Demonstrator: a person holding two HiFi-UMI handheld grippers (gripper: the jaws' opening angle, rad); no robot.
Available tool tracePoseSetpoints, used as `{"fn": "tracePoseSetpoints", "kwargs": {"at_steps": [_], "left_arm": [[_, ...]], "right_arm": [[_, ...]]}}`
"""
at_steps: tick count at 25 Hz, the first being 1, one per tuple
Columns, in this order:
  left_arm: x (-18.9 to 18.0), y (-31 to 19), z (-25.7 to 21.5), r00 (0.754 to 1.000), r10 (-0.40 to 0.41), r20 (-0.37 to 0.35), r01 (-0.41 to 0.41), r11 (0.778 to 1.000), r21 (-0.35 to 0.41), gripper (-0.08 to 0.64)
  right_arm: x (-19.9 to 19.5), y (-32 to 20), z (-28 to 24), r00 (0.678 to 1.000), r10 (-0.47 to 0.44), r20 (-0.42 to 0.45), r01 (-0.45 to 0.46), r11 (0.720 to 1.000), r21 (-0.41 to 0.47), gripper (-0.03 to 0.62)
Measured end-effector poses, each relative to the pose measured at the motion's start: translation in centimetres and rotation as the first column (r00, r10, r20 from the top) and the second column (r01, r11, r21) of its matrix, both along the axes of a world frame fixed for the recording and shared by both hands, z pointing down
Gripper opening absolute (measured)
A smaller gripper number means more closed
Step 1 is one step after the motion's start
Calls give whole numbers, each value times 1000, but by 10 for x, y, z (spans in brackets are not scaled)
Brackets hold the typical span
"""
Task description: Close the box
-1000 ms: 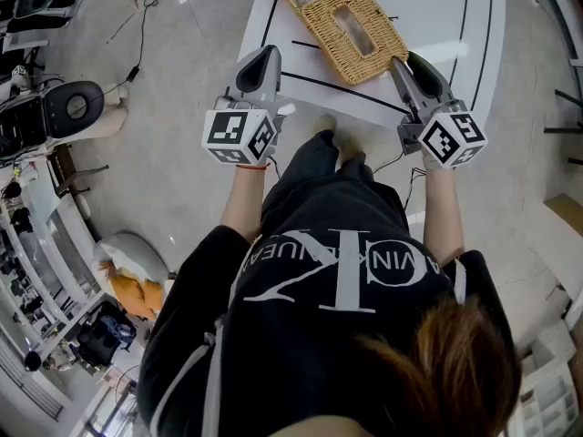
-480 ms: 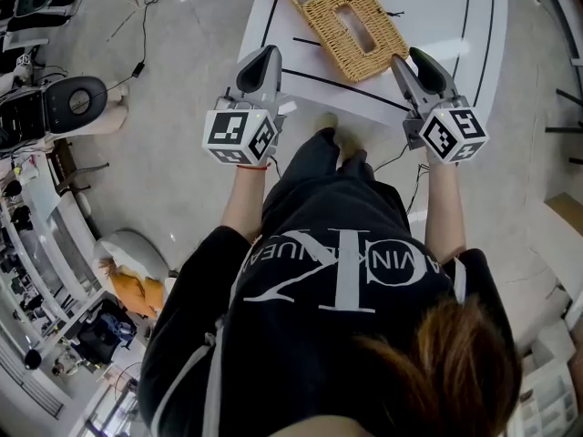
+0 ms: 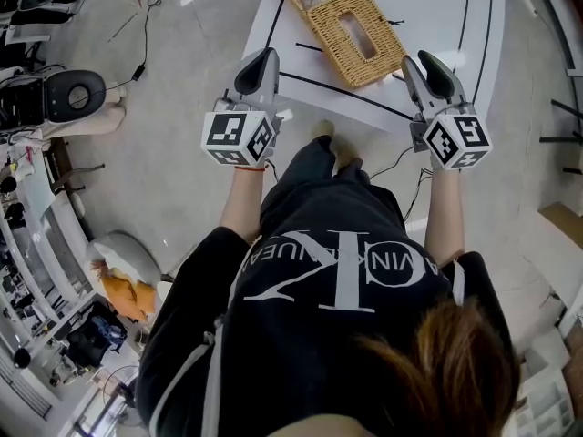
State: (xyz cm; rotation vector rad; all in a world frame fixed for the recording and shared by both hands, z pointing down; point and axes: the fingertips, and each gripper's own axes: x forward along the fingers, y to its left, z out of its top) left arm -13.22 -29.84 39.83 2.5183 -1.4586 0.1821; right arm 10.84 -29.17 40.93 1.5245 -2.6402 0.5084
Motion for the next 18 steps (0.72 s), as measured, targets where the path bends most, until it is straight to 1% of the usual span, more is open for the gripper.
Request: {"fn": "tracePoseSetpoints", "kwargs": {"at_steps": [5, 14, 18], "left_arm": [[0, -2, -9, 1000, 2, 1, -2, 1000, 22, 11], [-12, -5, -21, 1000, -22, 2, 22, 998, 65, 11], [-14, -7, -32, 999, -33, -9, 33, 996, 85, 11]], "right_arm": [[-2, -1, -12, 999, 4, -46, -2, 999, 40, 99], [-4, -3, -26, 998, 14, -67, -8, 996, 89, 43], [-4, -4, -38, 997, 21, -75, -13, 994, 112, 7]]}}
